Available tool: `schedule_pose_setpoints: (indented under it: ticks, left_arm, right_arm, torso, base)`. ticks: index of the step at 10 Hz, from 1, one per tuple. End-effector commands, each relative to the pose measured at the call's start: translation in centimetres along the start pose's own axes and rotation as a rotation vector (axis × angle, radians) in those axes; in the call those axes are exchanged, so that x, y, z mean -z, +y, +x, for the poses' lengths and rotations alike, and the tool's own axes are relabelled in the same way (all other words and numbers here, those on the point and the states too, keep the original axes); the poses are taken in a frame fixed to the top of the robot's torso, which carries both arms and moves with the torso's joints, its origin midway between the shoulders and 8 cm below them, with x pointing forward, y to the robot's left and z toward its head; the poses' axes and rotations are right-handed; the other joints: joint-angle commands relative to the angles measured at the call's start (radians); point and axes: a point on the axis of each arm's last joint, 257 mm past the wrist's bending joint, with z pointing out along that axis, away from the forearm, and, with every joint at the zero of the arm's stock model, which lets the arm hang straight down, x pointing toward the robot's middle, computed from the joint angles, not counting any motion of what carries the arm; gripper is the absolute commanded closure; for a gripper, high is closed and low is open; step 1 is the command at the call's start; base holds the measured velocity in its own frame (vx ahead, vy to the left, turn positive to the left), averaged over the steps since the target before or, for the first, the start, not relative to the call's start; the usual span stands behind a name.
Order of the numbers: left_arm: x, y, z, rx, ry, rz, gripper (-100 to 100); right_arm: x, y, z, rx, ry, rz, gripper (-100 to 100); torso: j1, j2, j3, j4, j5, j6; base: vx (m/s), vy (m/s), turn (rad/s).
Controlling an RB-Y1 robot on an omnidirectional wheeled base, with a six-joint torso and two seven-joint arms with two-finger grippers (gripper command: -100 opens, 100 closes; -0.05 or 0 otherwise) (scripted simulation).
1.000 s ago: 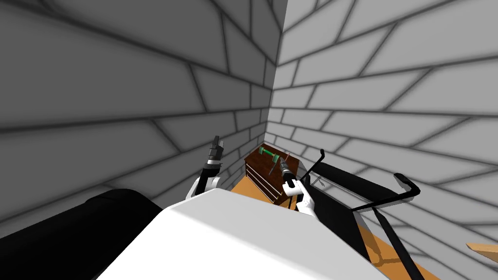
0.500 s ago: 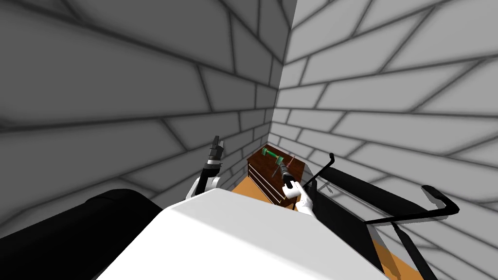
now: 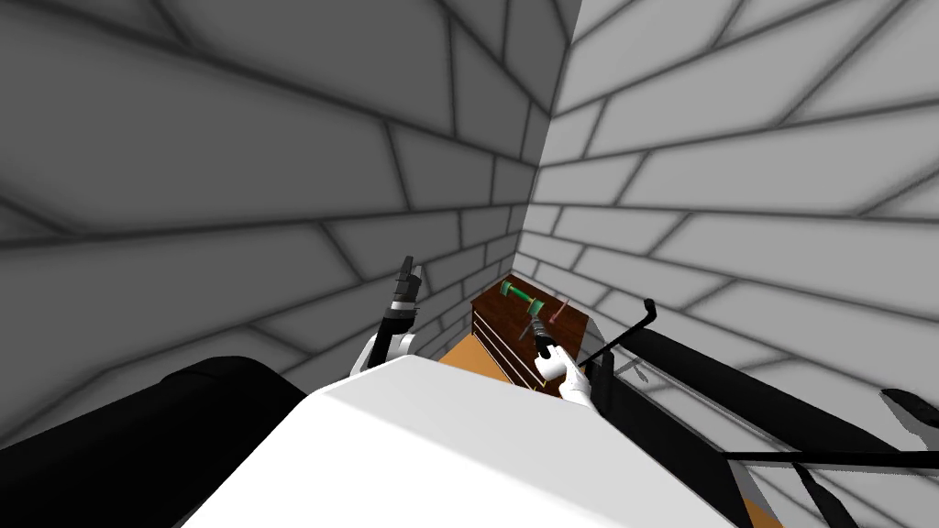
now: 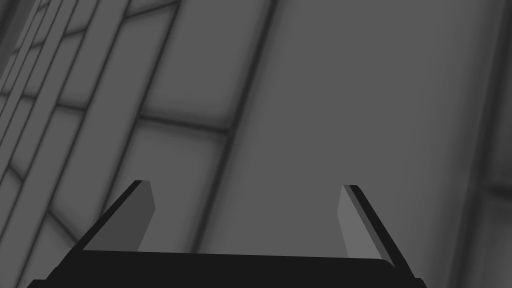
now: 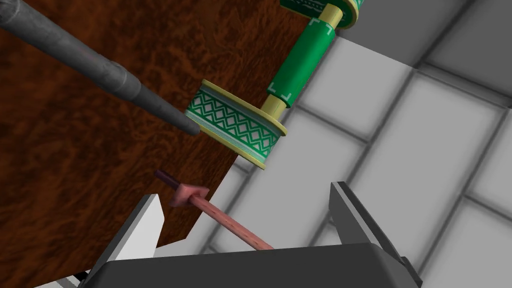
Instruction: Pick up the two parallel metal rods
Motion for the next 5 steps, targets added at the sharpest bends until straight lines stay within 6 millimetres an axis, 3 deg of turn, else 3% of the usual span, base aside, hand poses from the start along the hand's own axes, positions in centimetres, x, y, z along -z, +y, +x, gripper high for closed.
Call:
schedule_pose_setpoints:
  ticks: [1, 3, 4, 5]
  left_arm:
    - [0.0, 0.0, 0.0, 0.000, 0.000, 0.000, 0]
    - [0.0, 0.0, 0.0, 0.000, 0.000, 0.000, 0]
    - [0.0, 0.0, 0.0, 0.000, 0.000, 0.000, 0]
    - [0.0, 0.0, 0.0, 0.000, 0.000, 0.000, 0]
  right_arm:
    - [-0.2, -2.3, -0.8, 0.039, -0.019, 0.051, -100]
    - [-0.2, -6.3, -1.6, 0.081, -0.036, 0.141, -100]
    - [-0.2, -6.3, -1.6, 0.081, -0.036, 0.141, -100]
    - [-0.1, -7.8, -2.7, 0.117, -0.057, 0.180, -100]
  torso:
    - [0.000, 0.000, 0.000, 0.000, 0.000, 0.000]
    - [0.001, -0.002, -0.001, 0.000, 0.000, -0.001]
    - [0.001, -0.002, -0.001, 0.000, 0.000, 0.000]
    - [0.000, 0.000, 0.000, 0.000, 0.000, 0.000]
  base:
    - [0.022, 0.021, 0.202]
    - [0.049, 0.024, 0.258]
    - [0.019, 0.005, -0.011]
    - [0.030, 0.012, 0.233]
